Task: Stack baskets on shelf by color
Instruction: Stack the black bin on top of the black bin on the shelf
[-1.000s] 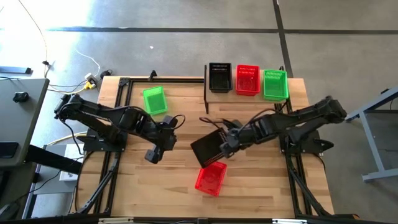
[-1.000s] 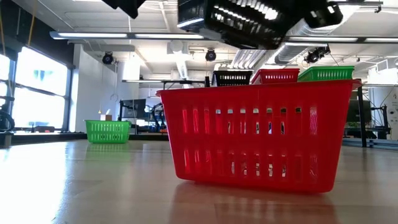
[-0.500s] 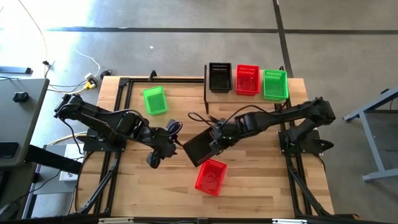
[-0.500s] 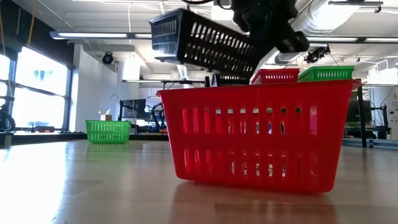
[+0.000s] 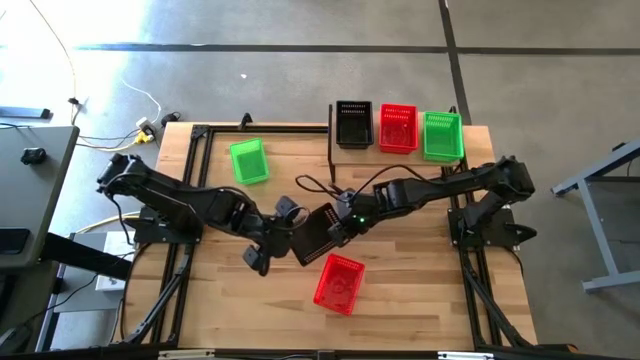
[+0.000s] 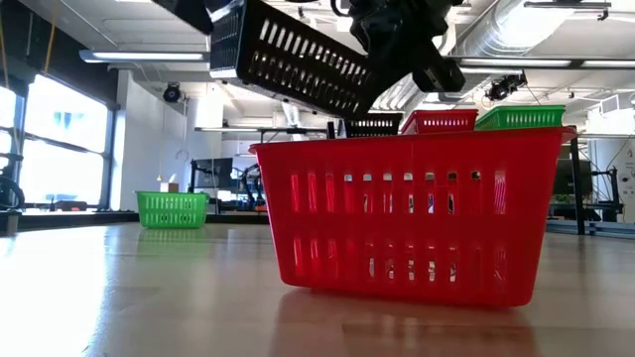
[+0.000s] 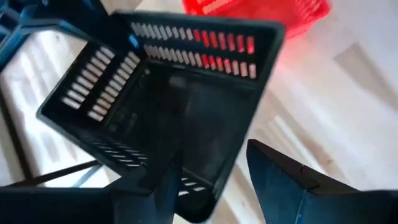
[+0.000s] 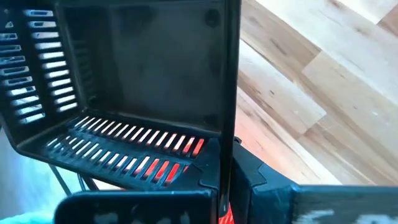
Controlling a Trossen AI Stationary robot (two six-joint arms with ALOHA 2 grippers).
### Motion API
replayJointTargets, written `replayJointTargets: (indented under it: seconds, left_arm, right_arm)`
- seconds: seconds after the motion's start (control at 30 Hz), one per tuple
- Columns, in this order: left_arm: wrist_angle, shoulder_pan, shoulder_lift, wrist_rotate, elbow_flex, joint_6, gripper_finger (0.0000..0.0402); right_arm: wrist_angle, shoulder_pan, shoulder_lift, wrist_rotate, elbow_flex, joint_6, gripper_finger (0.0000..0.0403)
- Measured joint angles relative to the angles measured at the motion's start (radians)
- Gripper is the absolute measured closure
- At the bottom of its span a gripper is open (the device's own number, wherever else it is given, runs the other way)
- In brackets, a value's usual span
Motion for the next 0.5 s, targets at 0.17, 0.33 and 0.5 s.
replayJointTargets:
  seconds: [0.17, 0.33, 0.5]
  left_arm:
    - [-0.018, 0.000, 0.029, -0.042, 0.000, 0.000, 0.0234]
    - [-0.017, 0.000, 0.042, -0.042, 0.000, 0.001, 0.0247]
    - [-0.018, 0.000, 0.044, -0.037, 0.000, 0.001, 0.0307]
  right_arm:
    - [-0.010, 0.000, 0.000, -0.005, 0.011, 0.010, 0.0403]
    - [-0.050, 0.000, 0.000, 0.001, 0.059, -0.016, 0.0403]
    - [-0.086, 0.000, -0.002, 0.014, 0.095, -0.020, 0.0403]
